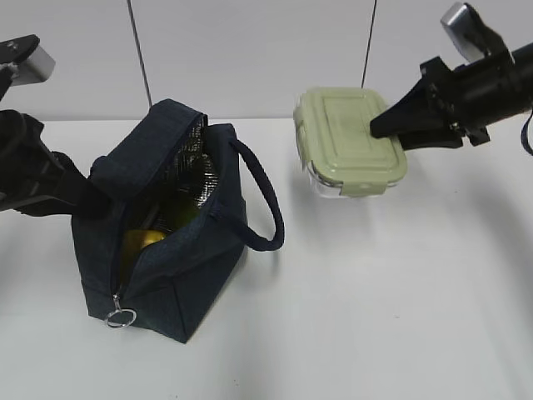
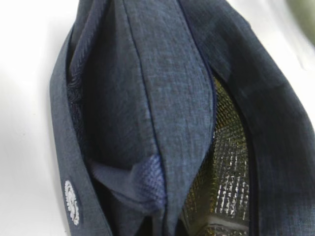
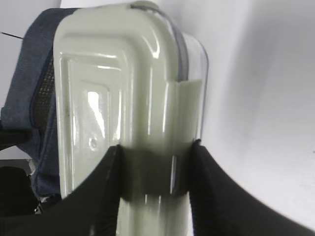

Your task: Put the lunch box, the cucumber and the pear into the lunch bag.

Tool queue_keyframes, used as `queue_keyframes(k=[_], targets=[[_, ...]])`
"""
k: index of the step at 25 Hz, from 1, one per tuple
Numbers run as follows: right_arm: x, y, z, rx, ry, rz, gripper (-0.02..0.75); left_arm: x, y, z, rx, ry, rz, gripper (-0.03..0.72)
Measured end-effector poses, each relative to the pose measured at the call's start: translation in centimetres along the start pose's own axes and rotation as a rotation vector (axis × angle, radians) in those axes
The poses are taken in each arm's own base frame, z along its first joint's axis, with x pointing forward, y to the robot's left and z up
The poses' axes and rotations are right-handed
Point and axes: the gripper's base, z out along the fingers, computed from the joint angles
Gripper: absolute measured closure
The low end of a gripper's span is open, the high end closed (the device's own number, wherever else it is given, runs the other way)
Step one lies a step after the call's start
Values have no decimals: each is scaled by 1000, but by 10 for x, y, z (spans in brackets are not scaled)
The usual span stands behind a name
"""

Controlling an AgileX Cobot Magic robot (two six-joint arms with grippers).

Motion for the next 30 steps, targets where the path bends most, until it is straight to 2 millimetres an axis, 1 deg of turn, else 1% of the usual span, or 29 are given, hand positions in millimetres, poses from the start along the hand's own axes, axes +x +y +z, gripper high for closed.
queue_keyframes(k=[1, 3, 5, 10, 12, 13, 15, 18, 22, 24, 28, 30], targets=[[-1, 5, 0, -3, -1, -10, 465, 0, 0, 0, 0, 0, 1, 687], [-5, 24, 5, -25, 3, -55, 465, 0, 0, 0, 0, 1, 1, 687], [-7, 44, 15, -60, 22, -90, 465, 0, 0, 0, 0, 1, 1, 687], [-17, 95, 31, -130, 40, -181, 466, 0, 0, 0, 0, 1, 1, 687], [-19, 108, 37, -133, 32, -198, 467, 0, 0, 0, 0, 1, 1, 687], [-18, 117, 44, -121, 37, -211, 468, 0, 0, 0, 0, 1, 1, 687], [-16, 126, 54, -92, 38, -223, 468, 0, 0, 0, 0, 1, 1, 687], [-11, 132, 70, -78, 50, -222, 468, 0, 0, 0, 0, 1, 1, 687], [-6, 133, 91, -47, 71, -217, 468, 0, 0, 0, 0, 1, 1, 687], [0, 128, 99, 16, 122, -227, 468, 0, 0, 0, 0, 1, 1, 687], [6, 111, 101, 197, 212, -222, 468, 0, 0, 0, 1, -2, -2, 687], [7, 106, 102, 237, 228, -214, 468, 0, 0, 0, 5, -4, -7, 687]])
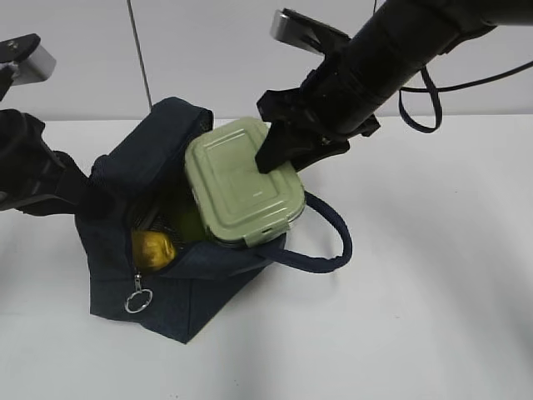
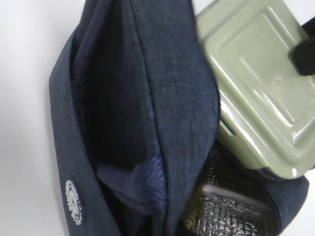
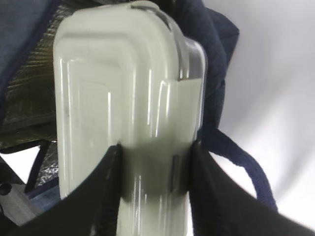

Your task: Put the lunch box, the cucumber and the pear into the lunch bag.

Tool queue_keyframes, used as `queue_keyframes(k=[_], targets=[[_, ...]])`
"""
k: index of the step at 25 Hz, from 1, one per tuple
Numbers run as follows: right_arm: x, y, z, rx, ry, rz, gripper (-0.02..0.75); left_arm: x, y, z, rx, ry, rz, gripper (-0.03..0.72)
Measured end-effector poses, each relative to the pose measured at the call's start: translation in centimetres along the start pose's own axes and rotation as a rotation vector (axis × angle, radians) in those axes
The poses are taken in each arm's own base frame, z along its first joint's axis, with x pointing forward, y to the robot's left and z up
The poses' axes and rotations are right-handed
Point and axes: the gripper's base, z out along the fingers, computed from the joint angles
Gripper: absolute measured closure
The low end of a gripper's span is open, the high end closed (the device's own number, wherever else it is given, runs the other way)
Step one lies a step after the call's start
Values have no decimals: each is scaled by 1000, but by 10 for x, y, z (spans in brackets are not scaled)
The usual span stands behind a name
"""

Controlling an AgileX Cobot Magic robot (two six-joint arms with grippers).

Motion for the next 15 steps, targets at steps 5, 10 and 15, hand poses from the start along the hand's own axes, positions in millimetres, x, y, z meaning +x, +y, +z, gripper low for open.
queue_keyframes(k=[5, 10, 15], targets=[[0, 8, 7, -7, 3, 1, 468, 0, 0, 0, 0, -4, -2, 687], [-3, 25, 30, -60, 7, 0, 468, 0, 0, 0, 1, -4, -4, 687], [-12, 42, 46, -81, -2, -14, 468, 0, 0, 0, 2, -3, -4, 687]])
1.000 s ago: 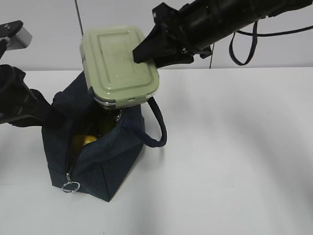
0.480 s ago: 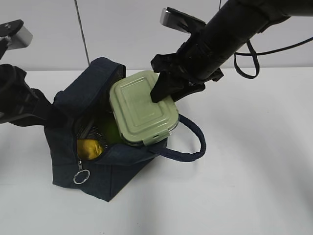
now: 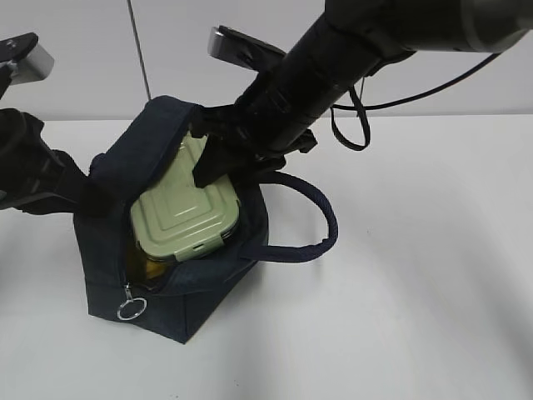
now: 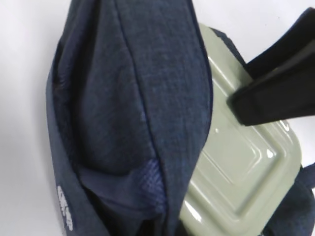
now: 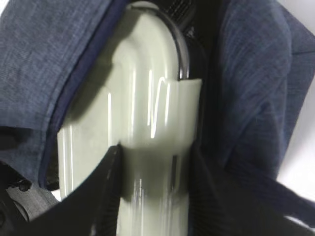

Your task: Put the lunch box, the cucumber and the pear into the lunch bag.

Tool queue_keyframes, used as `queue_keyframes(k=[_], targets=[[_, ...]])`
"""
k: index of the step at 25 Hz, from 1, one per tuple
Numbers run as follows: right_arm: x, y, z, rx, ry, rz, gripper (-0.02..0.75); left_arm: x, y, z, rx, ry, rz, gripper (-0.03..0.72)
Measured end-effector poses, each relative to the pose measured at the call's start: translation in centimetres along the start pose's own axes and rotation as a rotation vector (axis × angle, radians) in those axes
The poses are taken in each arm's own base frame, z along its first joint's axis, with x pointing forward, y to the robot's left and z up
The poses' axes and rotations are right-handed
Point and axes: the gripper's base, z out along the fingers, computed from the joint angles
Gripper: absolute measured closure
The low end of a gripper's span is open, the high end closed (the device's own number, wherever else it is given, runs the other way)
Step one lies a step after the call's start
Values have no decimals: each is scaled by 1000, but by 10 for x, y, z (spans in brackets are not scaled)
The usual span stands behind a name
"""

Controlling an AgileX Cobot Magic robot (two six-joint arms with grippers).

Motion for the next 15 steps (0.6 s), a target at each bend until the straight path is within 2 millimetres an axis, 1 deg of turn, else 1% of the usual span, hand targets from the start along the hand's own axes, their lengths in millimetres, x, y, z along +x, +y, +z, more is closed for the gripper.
queue_keyframes(k=[3, 7, 8, 9, 11, 12, 13, 15], targets=[[-5, 0, 7, -7, -1, 12, 469, 0, 0, 0, 0, 0, 0, 687], [-4, -6, 18, -13, 18, 33, 467, 0, -1, 0, 2, 2, 2, 687], [-4, -6, 18, -15, 21, 19, 458, 0, -1, 0, 3, 2, 2, 687], [-4, -6, 19, -20, 22, 8, 438, 0, -1, 0, 3, 2, 2, 687], [-3, -5, 18, -28, 32, -25, 368, 0, -1, 0, 3, 2, 2, 687], [-4, -3, 17, -41, 31, -37, 294, 0, -1, 0, 3, 2, 2, 687], [-6, 0, 14, -50, 21, -47, 248, 0, -1, 0, 3, 2, 2, 687], [-10, 6, 6, -55, -2, -68, 192, 0, -1, 0, 6, 5, 1, 687]])
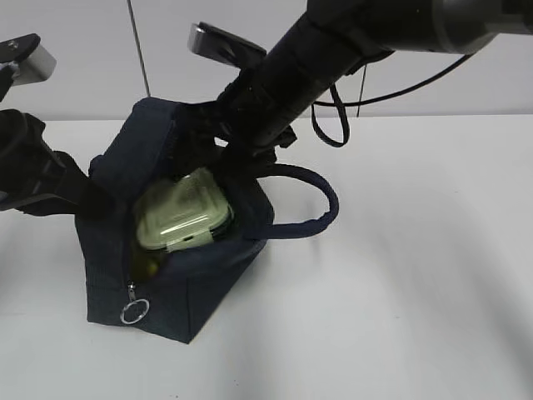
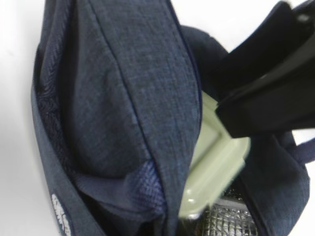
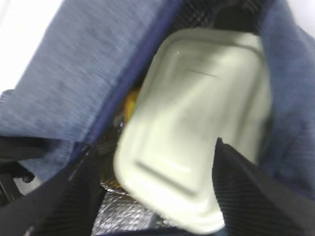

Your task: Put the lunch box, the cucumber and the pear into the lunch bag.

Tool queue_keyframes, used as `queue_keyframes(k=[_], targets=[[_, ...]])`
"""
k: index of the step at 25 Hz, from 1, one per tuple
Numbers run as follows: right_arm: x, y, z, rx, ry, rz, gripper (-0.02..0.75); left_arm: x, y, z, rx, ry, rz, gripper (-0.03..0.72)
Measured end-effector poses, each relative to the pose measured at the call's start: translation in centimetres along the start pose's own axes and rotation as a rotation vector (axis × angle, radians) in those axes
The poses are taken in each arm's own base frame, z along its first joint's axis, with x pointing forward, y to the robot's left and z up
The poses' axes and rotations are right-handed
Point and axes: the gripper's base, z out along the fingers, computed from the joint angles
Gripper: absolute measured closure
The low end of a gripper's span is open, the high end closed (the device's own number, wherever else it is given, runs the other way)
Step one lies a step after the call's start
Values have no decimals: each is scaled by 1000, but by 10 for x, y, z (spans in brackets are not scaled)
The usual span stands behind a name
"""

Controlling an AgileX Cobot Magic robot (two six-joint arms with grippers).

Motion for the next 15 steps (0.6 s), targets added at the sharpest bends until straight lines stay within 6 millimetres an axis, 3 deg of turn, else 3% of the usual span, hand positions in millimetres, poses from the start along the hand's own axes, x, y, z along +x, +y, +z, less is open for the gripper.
queue_keyframes(k=[5, 15], targets=[[-1, 4, -22, 100, 7, -64, 220, 0, -1, 0, 3, 1, 0, 687], [13, -10, -27, 256, 171, -69, 253, 0, -2, 0, 6, 4, 3, 687]])
